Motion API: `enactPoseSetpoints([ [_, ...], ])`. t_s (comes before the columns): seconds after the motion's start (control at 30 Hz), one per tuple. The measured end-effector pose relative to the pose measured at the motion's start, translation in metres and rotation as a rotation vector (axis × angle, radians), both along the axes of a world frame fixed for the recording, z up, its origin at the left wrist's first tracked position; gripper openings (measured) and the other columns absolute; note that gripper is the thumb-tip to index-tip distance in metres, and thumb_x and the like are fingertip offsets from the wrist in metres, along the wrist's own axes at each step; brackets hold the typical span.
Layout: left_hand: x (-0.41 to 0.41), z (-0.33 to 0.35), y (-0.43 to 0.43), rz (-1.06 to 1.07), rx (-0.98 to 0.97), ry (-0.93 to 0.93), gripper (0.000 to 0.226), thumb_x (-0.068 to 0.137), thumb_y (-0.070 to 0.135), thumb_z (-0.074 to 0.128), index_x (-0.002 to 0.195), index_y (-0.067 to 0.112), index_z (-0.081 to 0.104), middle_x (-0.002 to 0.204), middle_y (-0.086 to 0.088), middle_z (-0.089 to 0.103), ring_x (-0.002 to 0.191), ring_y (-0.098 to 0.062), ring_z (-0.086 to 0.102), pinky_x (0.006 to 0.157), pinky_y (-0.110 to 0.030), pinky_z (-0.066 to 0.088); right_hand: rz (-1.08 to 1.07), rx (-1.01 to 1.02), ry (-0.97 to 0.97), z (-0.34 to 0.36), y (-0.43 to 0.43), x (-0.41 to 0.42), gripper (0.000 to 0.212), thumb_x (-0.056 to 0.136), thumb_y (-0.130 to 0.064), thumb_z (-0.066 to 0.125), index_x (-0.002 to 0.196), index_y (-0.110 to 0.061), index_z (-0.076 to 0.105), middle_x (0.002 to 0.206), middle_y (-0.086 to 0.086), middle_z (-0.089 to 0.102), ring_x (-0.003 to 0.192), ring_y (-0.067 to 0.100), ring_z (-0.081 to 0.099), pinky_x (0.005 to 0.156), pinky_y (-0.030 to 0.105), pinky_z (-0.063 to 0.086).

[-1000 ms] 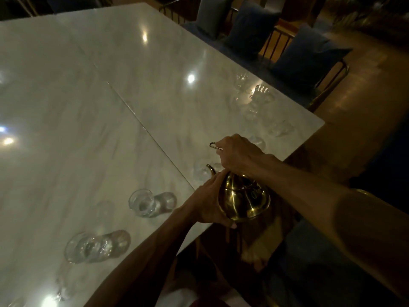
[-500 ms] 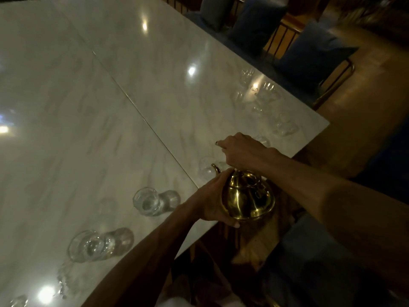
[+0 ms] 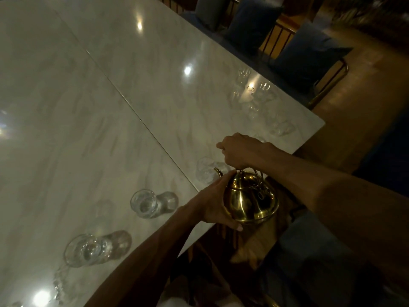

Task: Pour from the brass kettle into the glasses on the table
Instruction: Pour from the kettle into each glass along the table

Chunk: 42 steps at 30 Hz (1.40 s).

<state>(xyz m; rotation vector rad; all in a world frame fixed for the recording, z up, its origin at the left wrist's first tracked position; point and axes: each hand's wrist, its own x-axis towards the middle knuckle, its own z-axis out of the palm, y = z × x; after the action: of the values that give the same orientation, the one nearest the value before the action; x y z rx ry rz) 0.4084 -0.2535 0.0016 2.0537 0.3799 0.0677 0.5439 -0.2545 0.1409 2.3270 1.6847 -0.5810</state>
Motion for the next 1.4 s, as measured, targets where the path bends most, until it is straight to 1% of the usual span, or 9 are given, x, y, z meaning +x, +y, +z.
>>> enactPoseSetpoints([
  [0.2, 0.0, -0.003, 0.003, 0.013, -0.012, 0.014, 0.145, 0.05, 0.056, 0.096, 0.163, 0.033, 0.007, 0.165, 0.007, 0.031, 0.151, -0.019, 0.034, 0.119, -0.051, 0.04, 0.016, -0.014, -0.006, -0.006, 0.007, 0.003, 0.047, 0.095, -0.016, 0.049, 0.142, -0.013, 0.049, 0.141, 0.014, 0.052, 0.12, 0.031, 0.056, 0.097, 0.039, 0.05],
  [0.37, 0.001, 0.001, 0.002, 0.021, -0.02, 0.018, 0.144, 0.054, 0.044, 0.101, 0.163, 0.032, 0.007, 0.164, 0.007, 0.032, 0.15, -0.018, 0.035, 0.119, -0.049, 0.041, 0.053, -0.018, -0.05, -0.009, 0.012, 0.006, 0.042, 0.096, -0.019, 0.047, 0.138, -0.013, 0.051, 0.138, 0.013, 0.053, 0.117, 0.03, 0.056, 0.09, 0.037, 0.049],
  [0.47, 0.002, 0.001, 0.002, 0.03, -0.025, 0.013, 0.144, 0.053, 0.045, 0.101, 0.163, 0.034, 0.008, 0.163, 0.009, 0.034, 0.149, -0.016, 0.037, 0.119, -0.049, 0.042, 0.041, -0.026, -0.052, -0.008, 0.013, 0.007, 0.043, 0.098, -0.019, 0.048, 0.14, -0.011, 0.049, 0.14, 0.015, 0.051, 0.121, 0.031, 0.055, 0.095, 0.039, 0.049],
  [0.67, 0.003, 0.001, 0.003, 0.045, -0.047, 0.007, 0.145, 0.047, 0.061, 0.095, 0.161, 0.038, 0.009, 0.161, 0.011, 0.037, 0.149, -0.016, 0.039, 0.116, -0.052, 0.044, 0.053, -0.039, -0.058, -0.012, 0.018, 0.008, 0.044, 0.097, -0.02, 0.048, 0.141, -0.012, 0.048, 0.139, 0.014, 0.051, 0.119, 0.031, 0.056, 0.094, 0.039, 0.049],
  [0.9, 0.003, 0.002, 0.003, 0.042, -0.029, 0.004, 0.141, 0.056, 0.041, 0.101, 0.162, 0.035, 0.008, 0.163, 0.009, 0.034, 0.149, -0.014, 0.036, 0.12, -0.044, 0.04, 0.082, -0.057, -0.076, -0.017, 0.023, 0.011, 0.045, 0.096, -0.022, 0.049, 0.141, -0.012, 0.048, 0.14, 0.013, 0.051, 0.119, 0.031, 0.056, 0.096, 0.042, 0.05],
  [1.07, 0.003, 0.001, 0.003, 0.039, -0.031, 0.007, 0.14, 0.057, 0.041, 0.1, 0.162, 0.034, 0.008, 0.164, 0.007, 0.033, 0.15, -0.018, 0.035, 0.12, -0.042, 0.039, 0.101, -0.059, -0.08, -0.02, 0.025, 0.013, 0.045, 0.095, -0.024, 0.05, 0.139, -0.014, 0.05, 0.137, 0.011, 0.053, 0.116, 0.029, 0.057, 0.093, 0.041, 0.051],
  [1.17, 0.002, 0.0, 0.004, 0.045, -0.046, 0.006, 0.141, 0.055, 0.045, 0.1, 0.162, 0.034, 0.009, 0.163, 0.009, 0.034, 0.15, -0.017, 0.036, 0.12, -0.048, 0.04, 0.107, -0.062, -0.076, -0.02, 0.026, 0.013, 0.045, 0.095, -0.024, 0.051, 0.139, -0.014, 0.05, 0.135, 0.01, 0.054, 0.114, 0.028, 0.057, 0.092, 0.04, 0.052],
  [1.27, 0.002, 0.002, 0.004, 0.048, -0.046, 0.008, 0.143, 0.053, 0.049, 0.099, 0.162, 0.035, 0.007, 0.164, 0.008, 0.033, 0.151, -0.017, 0.034, 0.121, -0.048, 0.039, 0.114, -0.07, -0.078, -0.02, 0.027, 0.012, 0.043, 0.094, -0.023, 0.05, 0.136, -0.013, 0.052, 0.132, 0.011, 0.055, 0.112, 0.028, 0.058, 0.088, 0.039, 0.051],
  [1.4, 0.0, 0.004, 0.004, 0.049, -0.038, 0.009, 0.144, 0.055, 0.042, 0.101, 0.163, 0.032, 0.006, 0.165, 0.007, 0.031, 0.151, -0.016, 0.033, 0.121, -0.045, 0.038, 0.119, -0.073, -0.077, -0.019, 0.028, 0.011, 0.035, 0.094, -0.021, 0.049, 0.127, -0.012, 0.056, 0.127, 0.011, 0.057, 0.107, 0.028, 0.059, 0.079, 0.035, 0.049],
])
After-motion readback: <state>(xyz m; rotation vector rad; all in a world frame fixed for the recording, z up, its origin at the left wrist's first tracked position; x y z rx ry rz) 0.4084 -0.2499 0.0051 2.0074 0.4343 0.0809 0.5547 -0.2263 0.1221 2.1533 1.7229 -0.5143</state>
